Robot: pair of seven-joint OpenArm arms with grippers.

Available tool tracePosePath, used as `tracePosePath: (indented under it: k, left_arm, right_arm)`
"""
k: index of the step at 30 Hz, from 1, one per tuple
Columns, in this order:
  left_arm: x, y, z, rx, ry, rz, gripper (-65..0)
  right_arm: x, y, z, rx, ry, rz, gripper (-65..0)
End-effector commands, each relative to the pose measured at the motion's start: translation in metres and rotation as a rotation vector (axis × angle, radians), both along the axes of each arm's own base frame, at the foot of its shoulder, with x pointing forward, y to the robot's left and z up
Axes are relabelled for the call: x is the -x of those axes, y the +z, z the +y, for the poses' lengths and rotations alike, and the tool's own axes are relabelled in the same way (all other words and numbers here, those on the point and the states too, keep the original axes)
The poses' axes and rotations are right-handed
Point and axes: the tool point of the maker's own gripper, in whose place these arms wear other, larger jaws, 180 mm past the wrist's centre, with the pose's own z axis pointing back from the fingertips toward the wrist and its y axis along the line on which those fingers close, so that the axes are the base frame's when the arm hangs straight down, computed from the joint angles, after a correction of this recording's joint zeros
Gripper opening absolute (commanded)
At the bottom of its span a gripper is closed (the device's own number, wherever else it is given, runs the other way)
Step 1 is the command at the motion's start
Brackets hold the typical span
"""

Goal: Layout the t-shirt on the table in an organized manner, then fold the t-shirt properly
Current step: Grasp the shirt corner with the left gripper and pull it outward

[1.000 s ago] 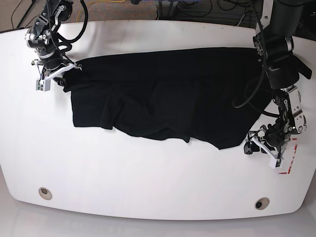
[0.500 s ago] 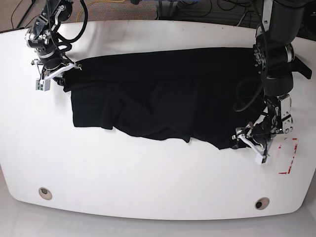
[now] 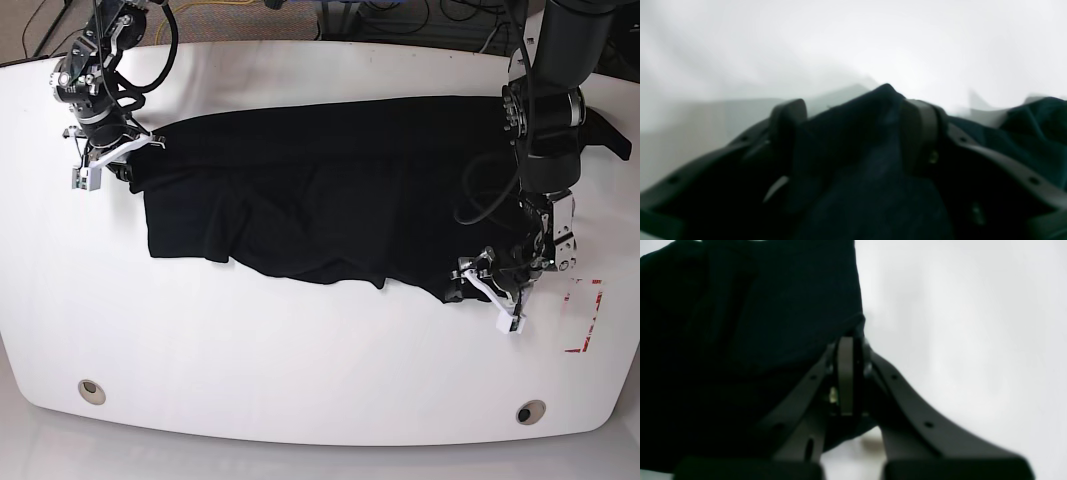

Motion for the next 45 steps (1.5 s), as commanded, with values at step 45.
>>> tracePosePath:
  k: [45]
  left_arm:
    - [0.037,0.191,0.084,-0.464,0.001,-0.308,-65.0]
  right_arm:
    - [-0.057,0.051,-0.018,0.114,0.003,-0.14,-65.0]
